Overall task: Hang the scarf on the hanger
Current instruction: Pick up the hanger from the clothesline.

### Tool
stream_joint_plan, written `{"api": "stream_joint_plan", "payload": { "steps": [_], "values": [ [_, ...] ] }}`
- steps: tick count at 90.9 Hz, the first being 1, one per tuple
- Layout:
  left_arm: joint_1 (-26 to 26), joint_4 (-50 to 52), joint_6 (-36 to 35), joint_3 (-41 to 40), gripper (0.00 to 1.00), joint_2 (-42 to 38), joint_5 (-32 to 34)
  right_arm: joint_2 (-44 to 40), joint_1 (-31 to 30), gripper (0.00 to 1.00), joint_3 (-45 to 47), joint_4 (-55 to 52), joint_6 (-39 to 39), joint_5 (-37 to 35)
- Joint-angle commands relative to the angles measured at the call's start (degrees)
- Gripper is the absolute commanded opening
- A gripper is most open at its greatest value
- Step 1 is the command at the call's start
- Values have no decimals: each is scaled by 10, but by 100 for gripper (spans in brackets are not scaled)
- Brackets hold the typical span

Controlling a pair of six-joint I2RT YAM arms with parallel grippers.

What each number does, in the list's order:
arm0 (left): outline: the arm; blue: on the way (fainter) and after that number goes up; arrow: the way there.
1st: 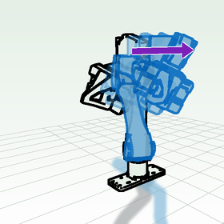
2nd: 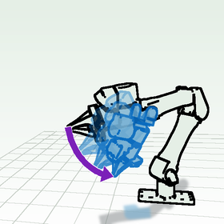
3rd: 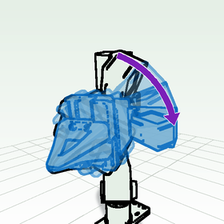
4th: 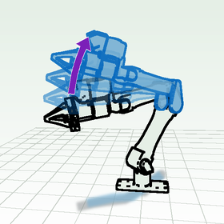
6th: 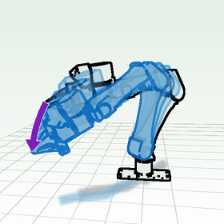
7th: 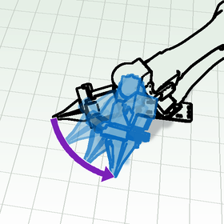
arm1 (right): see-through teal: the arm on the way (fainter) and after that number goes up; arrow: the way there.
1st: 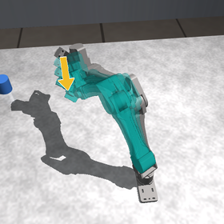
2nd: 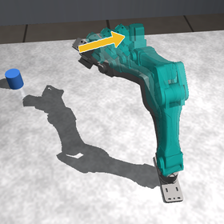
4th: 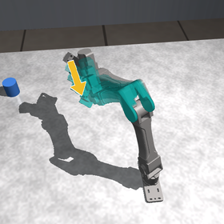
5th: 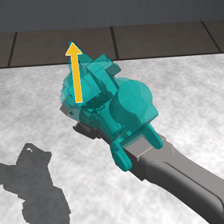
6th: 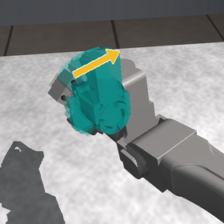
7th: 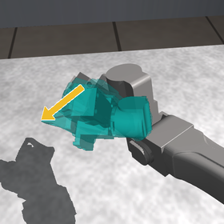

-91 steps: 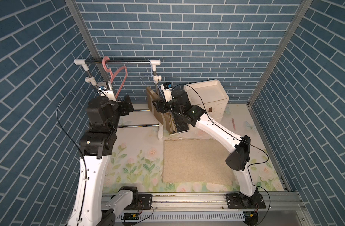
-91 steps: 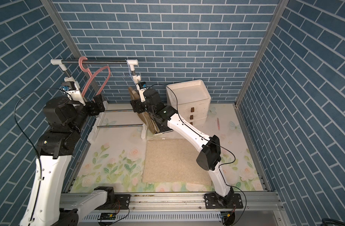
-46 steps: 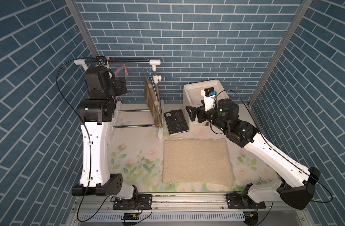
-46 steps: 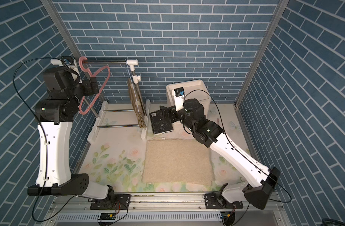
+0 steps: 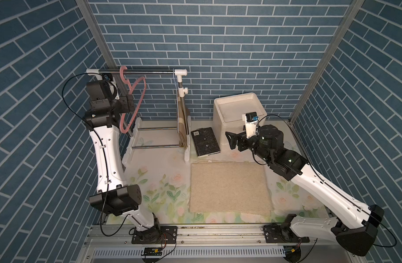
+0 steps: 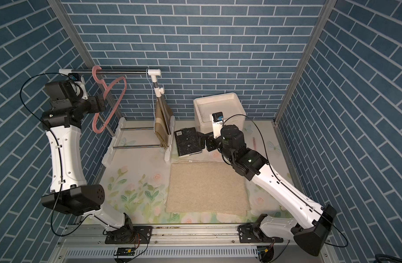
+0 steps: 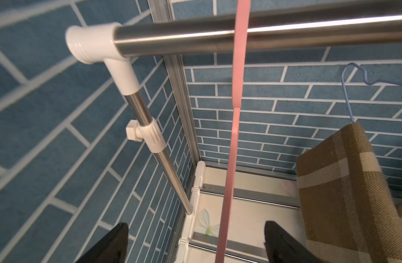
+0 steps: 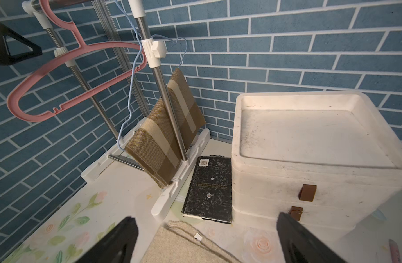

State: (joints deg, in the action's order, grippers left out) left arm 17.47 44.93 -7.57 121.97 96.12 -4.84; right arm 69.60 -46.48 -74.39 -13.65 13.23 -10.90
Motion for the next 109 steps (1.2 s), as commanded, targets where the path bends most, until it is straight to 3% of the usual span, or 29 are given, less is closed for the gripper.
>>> {"api": "stream_joint_plan", "payload": {
  "steps": [1, 9, 31, 42, 56, 85, 109],
  "values": [
    [10, -10, 3, -4, 90, 21, -94, 6, 3, 99, -3, 10, 13, 1],
    [12, -13, 7, -2, 82, 36, -110, 8, 2, 99, -1, 10, 16, 1],
    [13, -19, 14, 12, 40, 59, -131, 12, 2, 98, 5, 18, 23, 2],
    [13, -27, 14, 12, 28, 49, -136, 17, 2, 98, 7, 24, 23, 3],
    [13, -53, 10, -13, 20, 12, -139, 24, 2, 98, 7, 28, 21, 9],
    [13, -165, 8, -169, 0, -111, -118, 21, 3, 99, 18, 36, 21, 7],
    [13, -194, 16, -211, 0, -156, -103, 20, 4, 98, 20, 37, 23, 7]
  ]
}}
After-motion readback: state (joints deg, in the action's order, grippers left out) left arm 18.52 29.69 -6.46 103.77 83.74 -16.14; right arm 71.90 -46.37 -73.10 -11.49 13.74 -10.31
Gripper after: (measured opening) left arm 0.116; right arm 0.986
